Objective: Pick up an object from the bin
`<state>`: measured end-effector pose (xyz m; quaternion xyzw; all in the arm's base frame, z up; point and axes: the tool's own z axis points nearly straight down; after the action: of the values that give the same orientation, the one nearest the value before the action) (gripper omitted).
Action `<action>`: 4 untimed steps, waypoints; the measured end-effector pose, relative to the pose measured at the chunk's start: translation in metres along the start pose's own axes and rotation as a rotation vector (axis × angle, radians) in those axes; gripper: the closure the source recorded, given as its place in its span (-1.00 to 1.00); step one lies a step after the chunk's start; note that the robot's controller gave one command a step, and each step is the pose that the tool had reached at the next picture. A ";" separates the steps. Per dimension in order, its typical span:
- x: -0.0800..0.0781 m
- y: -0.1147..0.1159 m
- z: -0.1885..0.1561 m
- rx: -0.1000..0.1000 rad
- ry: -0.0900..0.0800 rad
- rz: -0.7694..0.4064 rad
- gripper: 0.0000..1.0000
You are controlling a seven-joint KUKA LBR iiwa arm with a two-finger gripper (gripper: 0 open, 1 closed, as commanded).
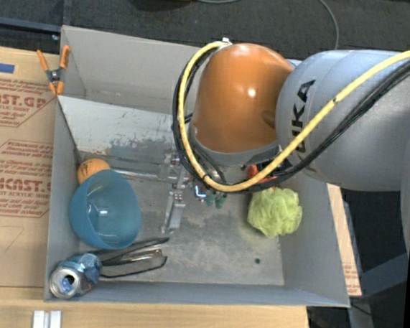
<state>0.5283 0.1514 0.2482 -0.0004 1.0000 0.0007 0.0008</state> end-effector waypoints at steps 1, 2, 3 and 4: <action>0.000 0.000 0.000 0.000 0.000 0.000 -1.00; 0.025 0.031 0.070 -0.001 0.000 -0.018 -1.00; 0.032 0.012 0.087 0.000 -0.011 -0.086 -1.00; 0.043 0.044 0.139 -0.003 -0.003 -0.087 -1.00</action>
Offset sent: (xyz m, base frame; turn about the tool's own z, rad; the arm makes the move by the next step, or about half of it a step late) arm -0.0244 0.0306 -0.0690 -0.0160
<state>0.4859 0.1953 0.1089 -0.0439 0.9990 0.0020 0.0023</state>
